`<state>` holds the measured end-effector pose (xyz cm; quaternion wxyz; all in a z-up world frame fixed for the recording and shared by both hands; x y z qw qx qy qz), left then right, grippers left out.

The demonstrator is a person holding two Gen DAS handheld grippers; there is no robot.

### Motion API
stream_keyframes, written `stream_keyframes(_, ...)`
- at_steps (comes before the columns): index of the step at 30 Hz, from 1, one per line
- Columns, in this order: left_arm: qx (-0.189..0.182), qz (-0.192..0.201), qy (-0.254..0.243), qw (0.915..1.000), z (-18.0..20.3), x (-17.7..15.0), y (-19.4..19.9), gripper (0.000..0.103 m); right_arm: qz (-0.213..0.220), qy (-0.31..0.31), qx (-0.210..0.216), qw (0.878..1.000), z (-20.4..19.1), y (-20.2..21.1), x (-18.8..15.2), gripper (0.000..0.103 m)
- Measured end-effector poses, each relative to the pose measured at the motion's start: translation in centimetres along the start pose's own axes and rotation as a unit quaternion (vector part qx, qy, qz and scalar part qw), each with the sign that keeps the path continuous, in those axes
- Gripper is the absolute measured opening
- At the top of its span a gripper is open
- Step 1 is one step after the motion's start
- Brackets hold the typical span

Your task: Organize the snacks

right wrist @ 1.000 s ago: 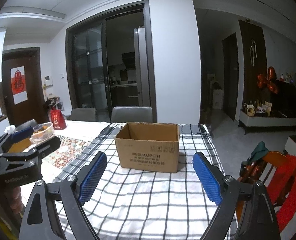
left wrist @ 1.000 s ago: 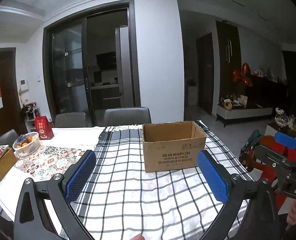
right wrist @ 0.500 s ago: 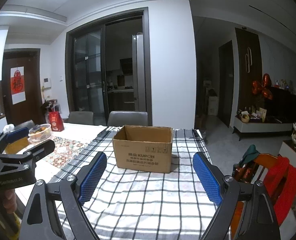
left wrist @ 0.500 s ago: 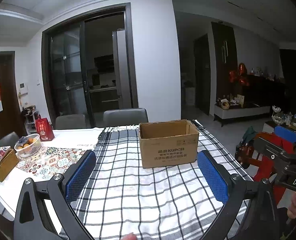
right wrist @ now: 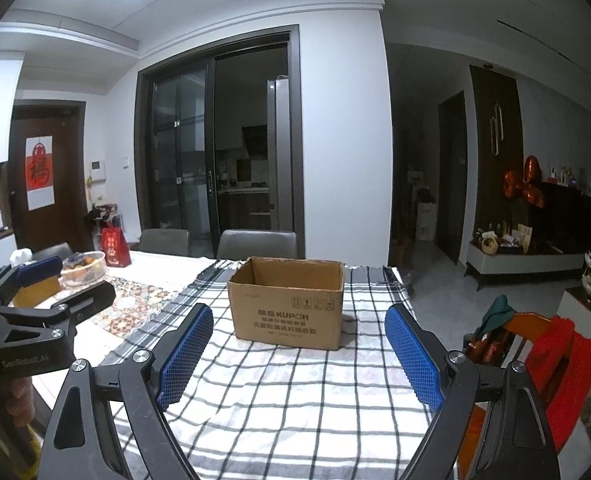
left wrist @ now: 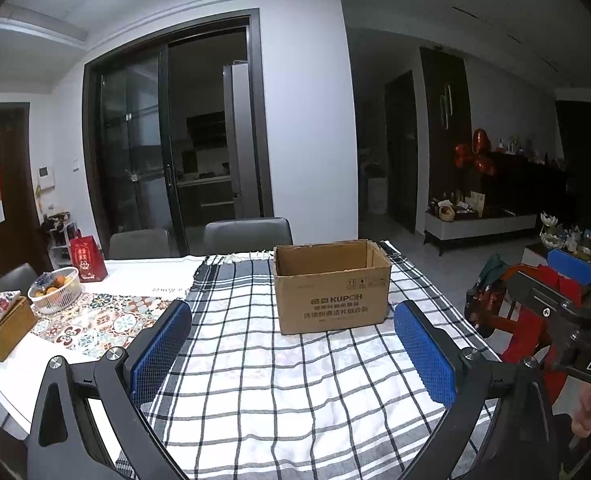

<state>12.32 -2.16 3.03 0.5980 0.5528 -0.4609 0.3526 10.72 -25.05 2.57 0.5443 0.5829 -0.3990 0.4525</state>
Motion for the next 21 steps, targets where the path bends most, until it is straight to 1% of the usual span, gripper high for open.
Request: stream_keyframes(21, 0.005, 0.003, -0.006, 1.0, 0.39, -0.58, 0.5, 0.103, 0.004, -0.005, -0.003, 1.0, 0.32, 0.27, -0.05, 0.088)
Point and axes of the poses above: each gripper's, at about its wrist camera, not at the fingertips, and y roughly against the way its jaws point, z to its right, x to its top, the point moved 8 cm from there along -y, roughly the way its jaws point, and after that the axes turned 4 degrees about -x, right-handed, at the moved point
